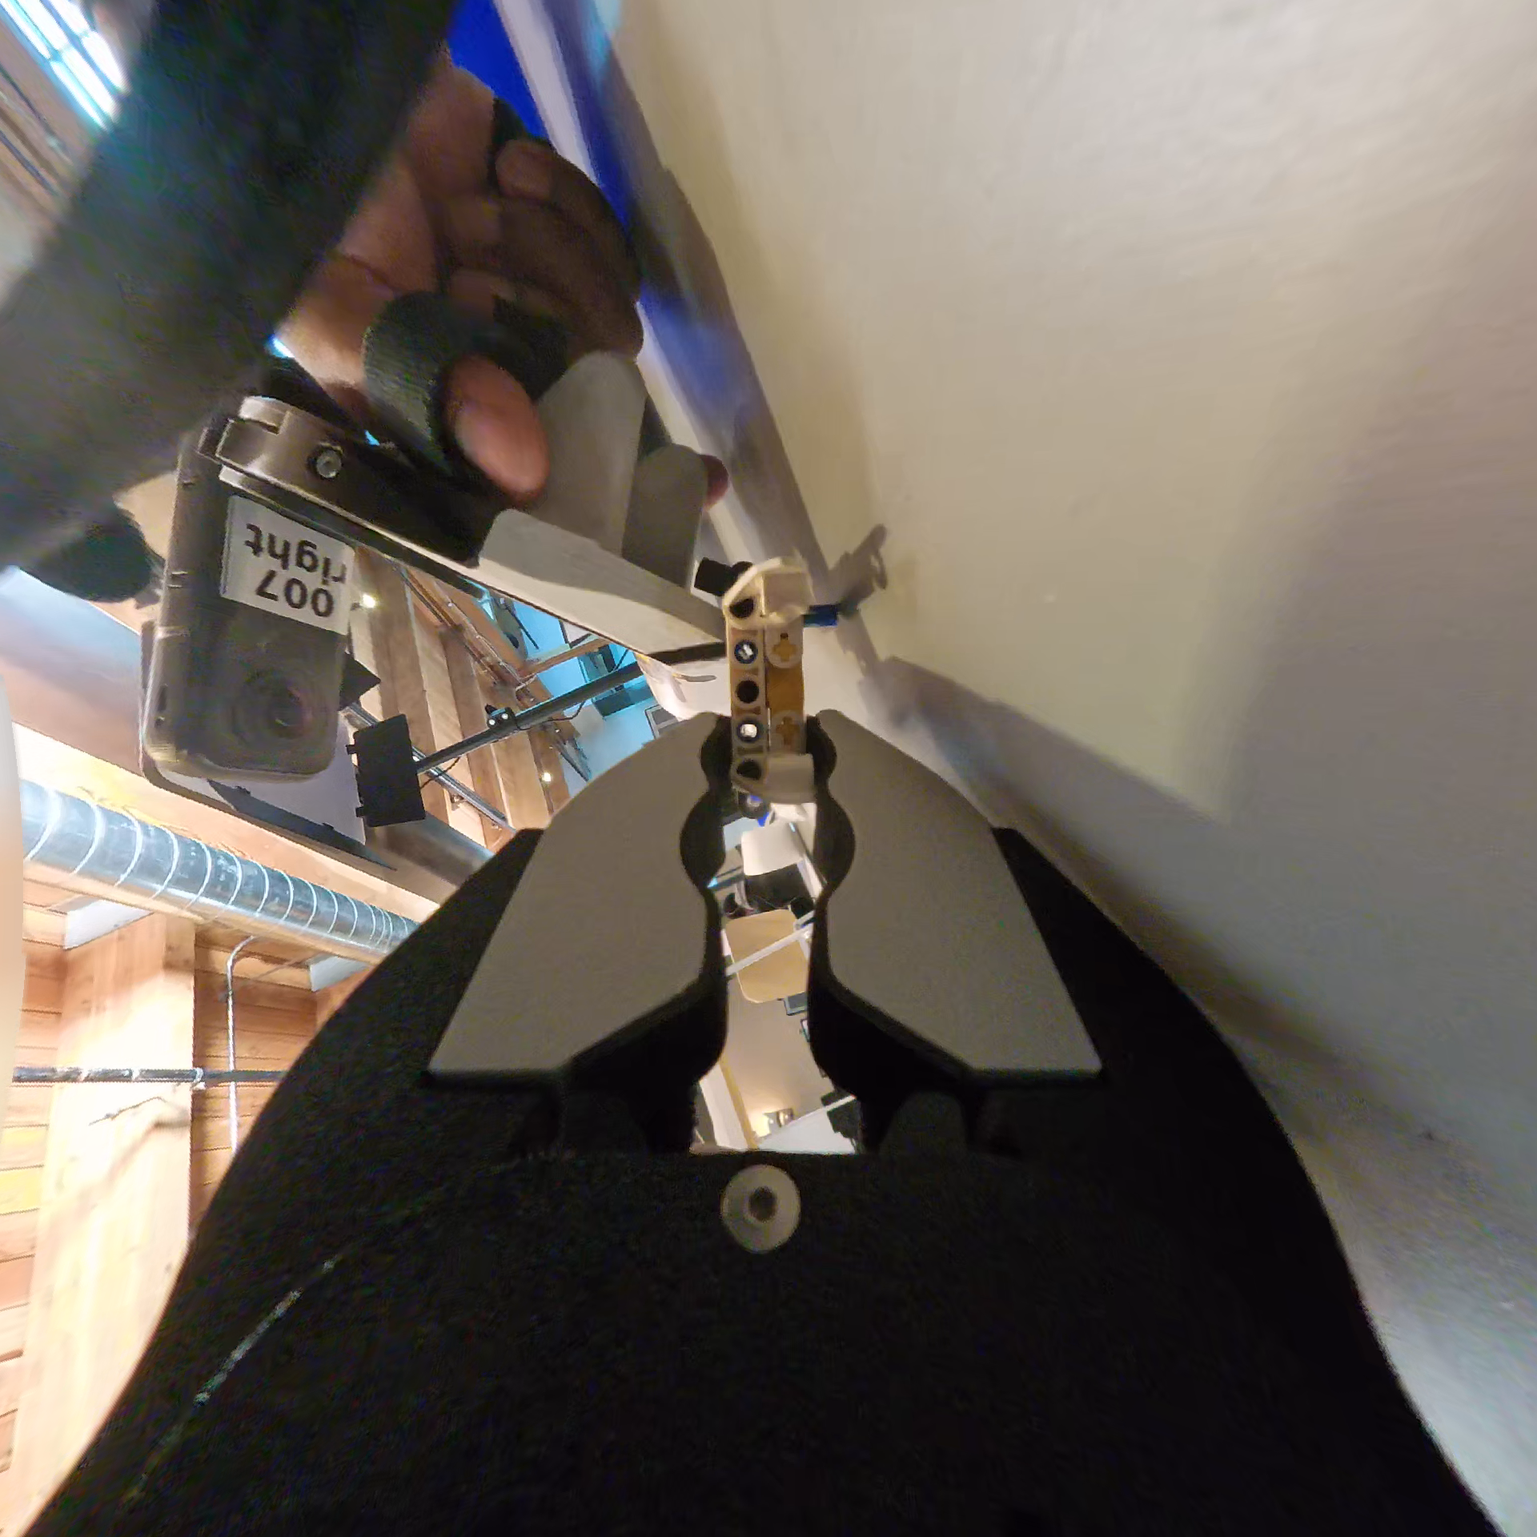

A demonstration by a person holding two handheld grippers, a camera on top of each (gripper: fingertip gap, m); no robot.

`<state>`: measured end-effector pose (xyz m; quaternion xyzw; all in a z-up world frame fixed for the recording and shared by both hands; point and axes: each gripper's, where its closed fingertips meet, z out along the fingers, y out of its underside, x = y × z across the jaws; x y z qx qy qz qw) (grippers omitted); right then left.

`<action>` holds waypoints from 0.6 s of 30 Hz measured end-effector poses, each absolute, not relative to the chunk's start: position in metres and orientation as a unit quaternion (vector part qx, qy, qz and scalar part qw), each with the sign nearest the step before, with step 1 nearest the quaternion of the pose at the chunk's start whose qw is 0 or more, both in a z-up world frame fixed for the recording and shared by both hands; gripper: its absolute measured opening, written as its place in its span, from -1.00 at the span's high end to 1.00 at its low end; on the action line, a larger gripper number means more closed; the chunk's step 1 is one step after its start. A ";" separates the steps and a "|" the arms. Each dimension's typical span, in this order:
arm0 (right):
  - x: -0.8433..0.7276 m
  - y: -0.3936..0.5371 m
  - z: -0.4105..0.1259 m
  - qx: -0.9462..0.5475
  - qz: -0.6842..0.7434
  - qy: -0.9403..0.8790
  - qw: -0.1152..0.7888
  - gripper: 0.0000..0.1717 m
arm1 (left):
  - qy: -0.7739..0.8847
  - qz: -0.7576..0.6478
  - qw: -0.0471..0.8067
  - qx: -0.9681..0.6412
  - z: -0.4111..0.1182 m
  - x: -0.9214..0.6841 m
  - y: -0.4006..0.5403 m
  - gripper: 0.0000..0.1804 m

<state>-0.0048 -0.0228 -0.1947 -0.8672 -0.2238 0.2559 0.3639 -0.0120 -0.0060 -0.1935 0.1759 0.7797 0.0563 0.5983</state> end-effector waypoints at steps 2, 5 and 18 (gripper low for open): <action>-0.004 -0.021 -0.193 -0.866 0.244 -0.222 0.377 0.95 | 0.784 0.055 0.594 0.170 -0.195 -0.013 -0.005 0.80; -0.004 -0.019 -0.192 -0.863 0.203 -0.232 0.401 0.95 | 0.792 0.049 0.588 0.157 -0.197 -0.014 -0.003 0.80; -0.005 -0.024 -0.183 -0.833 0.100 -0.266 0.474 0.97 | 0.790 0.039 0.591 0.155 -0.195 -0.014 -0.007 0.78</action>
